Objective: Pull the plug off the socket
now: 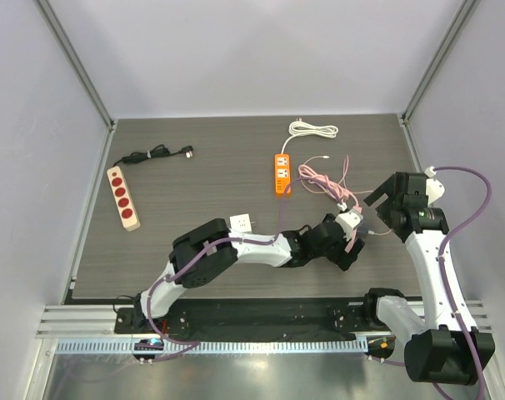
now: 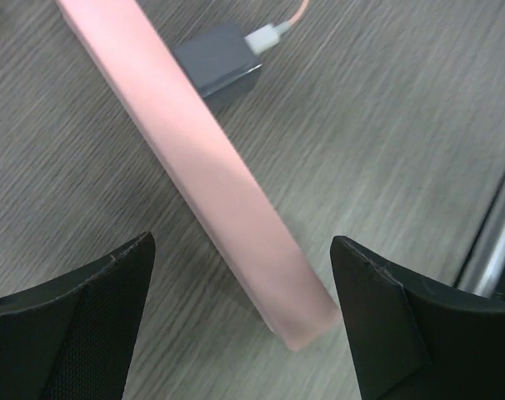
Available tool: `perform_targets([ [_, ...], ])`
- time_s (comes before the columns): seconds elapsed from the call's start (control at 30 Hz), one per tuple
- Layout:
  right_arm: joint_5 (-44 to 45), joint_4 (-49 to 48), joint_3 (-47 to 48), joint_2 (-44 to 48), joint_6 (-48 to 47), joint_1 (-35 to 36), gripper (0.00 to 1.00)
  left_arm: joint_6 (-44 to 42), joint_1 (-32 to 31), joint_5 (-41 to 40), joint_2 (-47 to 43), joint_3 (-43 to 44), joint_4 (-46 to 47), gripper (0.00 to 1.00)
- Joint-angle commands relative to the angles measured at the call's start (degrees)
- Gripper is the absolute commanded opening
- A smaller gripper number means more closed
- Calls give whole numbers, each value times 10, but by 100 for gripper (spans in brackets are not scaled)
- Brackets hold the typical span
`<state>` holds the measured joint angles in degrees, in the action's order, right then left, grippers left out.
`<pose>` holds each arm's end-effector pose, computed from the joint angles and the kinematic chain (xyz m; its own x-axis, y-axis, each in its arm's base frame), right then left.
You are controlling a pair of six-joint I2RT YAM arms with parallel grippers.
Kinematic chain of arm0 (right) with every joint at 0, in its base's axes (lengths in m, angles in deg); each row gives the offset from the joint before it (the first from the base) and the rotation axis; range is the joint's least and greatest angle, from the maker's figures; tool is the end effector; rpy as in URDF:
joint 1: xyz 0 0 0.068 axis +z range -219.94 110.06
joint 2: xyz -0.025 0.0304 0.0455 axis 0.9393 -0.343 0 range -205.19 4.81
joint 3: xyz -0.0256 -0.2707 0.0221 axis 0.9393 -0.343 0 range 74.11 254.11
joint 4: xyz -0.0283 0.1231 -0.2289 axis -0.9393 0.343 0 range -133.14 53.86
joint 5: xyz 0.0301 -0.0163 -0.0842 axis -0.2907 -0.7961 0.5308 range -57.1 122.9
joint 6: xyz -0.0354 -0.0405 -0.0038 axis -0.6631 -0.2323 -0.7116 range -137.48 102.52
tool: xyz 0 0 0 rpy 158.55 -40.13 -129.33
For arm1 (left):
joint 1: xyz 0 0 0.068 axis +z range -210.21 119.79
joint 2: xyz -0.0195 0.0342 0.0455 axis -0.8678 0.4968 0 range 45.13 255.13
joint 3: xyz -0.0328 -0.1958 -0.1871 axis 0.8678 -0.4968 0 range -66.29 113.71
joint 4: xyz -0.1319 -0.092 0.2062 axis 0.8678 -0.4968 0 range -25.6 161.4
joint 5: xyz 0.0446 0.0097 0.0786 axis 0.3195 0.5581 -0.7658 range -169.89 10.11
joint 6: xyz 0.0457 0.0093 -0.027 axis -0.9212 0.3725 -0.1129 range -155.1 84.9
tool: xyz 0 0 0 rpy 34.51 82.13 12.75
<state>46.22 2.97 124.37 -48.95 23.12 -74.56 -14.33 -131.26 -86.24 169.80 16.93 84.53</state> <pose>0.1812 -0.0228 0.2885 -0.4284 0.6700 -0.6062 0.6666 0.6873 0.2886 0.1627 -0.4620 0.1616 -0.4662 0.2724 -0.8417 0.7947 0.5470 -0.2632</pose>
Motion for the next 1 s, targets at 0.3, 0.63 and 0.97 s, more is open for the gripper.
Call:
perform_targets([
  [0.3, -31, -18, -30, -6, -56, -1, 100, 26, 23, 47, 44, 55, -51, 37],
  [0.63, -126, -55, -46, -19, -103, -2, 95, 200, 129, 235, 46, -53, 113, 0],
  [0.97, -191, -102, -78, -86, -105, -2, 83, 232, 166, 267, 98, 8, 3, 0],
])
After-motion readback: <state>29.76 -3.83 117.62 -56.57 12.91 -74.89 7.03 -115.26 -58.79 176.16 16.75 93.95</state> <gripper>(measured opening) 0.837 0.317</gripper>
